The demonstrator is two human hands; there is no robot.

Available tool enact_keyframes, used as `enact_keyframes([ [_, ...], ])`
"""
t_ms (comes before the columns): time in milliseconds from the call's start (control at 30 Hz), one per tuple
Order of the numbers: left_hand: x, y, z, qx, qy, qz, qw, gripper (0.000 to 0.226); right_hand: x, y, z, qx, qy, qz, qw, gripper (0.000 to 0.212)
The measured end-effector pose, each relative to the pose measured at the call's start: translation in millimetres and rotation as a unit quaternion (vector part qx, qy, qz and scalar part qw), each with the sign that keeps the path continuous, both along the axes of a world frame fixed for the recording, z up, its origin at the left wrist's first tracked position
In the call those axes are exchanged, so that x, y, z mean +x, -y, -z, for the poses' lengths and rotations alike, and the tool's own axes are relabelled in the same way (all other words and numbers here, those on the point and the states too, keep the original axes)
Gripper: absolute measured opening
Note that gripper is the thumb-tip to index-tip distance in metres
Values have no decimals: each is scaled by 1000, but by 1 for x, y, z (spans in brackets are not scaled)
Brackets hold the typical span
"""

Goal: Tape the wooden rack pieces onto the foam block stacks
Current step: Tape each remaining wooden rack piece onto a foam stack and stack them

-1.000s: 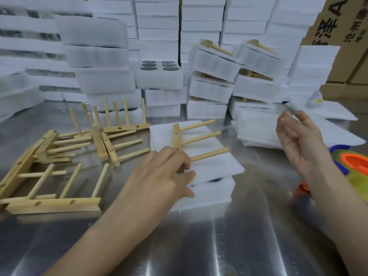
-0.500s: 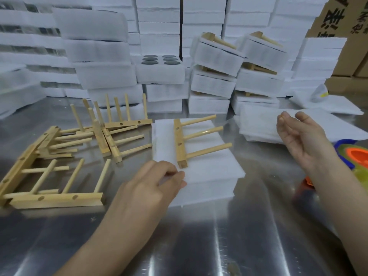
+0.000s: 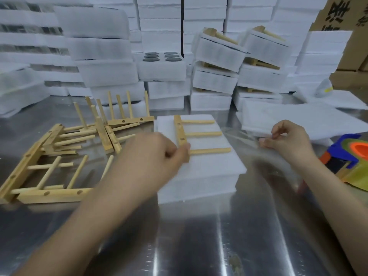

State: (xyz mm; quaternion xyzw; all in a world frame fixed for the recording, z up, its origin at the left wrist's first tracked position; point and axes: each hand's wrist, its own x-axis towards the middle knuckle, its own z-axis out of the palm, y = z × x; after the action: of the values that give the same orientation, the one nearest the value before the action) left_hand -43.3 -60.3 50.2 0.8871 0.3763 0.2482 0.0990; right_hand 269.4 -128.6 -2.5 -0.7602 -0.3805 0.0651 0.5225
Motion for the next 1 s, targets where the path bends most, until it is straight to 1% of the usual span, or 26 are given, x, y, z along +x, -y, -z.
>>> enact_keyframes([
  [33,5,-15,-6,-44,18,-24,999,63,0,-1,4,-5,1,-6,1000,38],
  [67,10,-34,-9,-67,31,-57,996,62,0,-2,6,-6,-3,-12,1000,38],
  [133,23,-72,-9,-79,45,-137,986,60,0,-4,10,0,-17,-20,1000,39],
  [167,29,-88,-6,-97,33,-174,979,61,1,-5,12,1,-21,-22,1000,39],
  [233,36,-107,7,-178,-11,-218,960,71,2,-7,15,-5,-16,-24,1000,39],
  [267,39,-113,14,-231,-18,-218,948,78,3,-8,17,-11,-10,-23,1000,39],
  [333,41,-118,25,-314,12,-195,929,85,3,-9,21,-21,-12,-23,999,37],
  [467,40,-124,32,-388,122,-151,901,74,3,-13,22,-28,-17,-31,999,36],
  [567,35,-123,33,-389,149,-137,899,68,0,-15,23,-32,-9,-33,999,35],
  [633,36,-123,35,-368,153,-135,907,65,-1,-16,23,-29,-10,-35,999,35],
  [733,40,-121,32,-248,134,-160,946,57,2,-14,22,-22,-12,-31,999,34],
  [767,41,-118,31,-214,142,-162,953,52,3,-13,22,-18,-13,-29,999,34],
  [833,44,-113,32,-175,166,-163,957,52,5,-11,21,-5,-12,-31,999,34],
  [900,46,-111,33,-159,189,-167,955,50,5,-11,22,4,-10,-36,999,35],
  [967,45,-111,33,-169,193,-160,953,47,4,-12,22,6,-6,-37,999,36],
  [1000,45,-112,34,-184,198,-155,950,42,4,-12,23,6,-6,-36,999,36],
])
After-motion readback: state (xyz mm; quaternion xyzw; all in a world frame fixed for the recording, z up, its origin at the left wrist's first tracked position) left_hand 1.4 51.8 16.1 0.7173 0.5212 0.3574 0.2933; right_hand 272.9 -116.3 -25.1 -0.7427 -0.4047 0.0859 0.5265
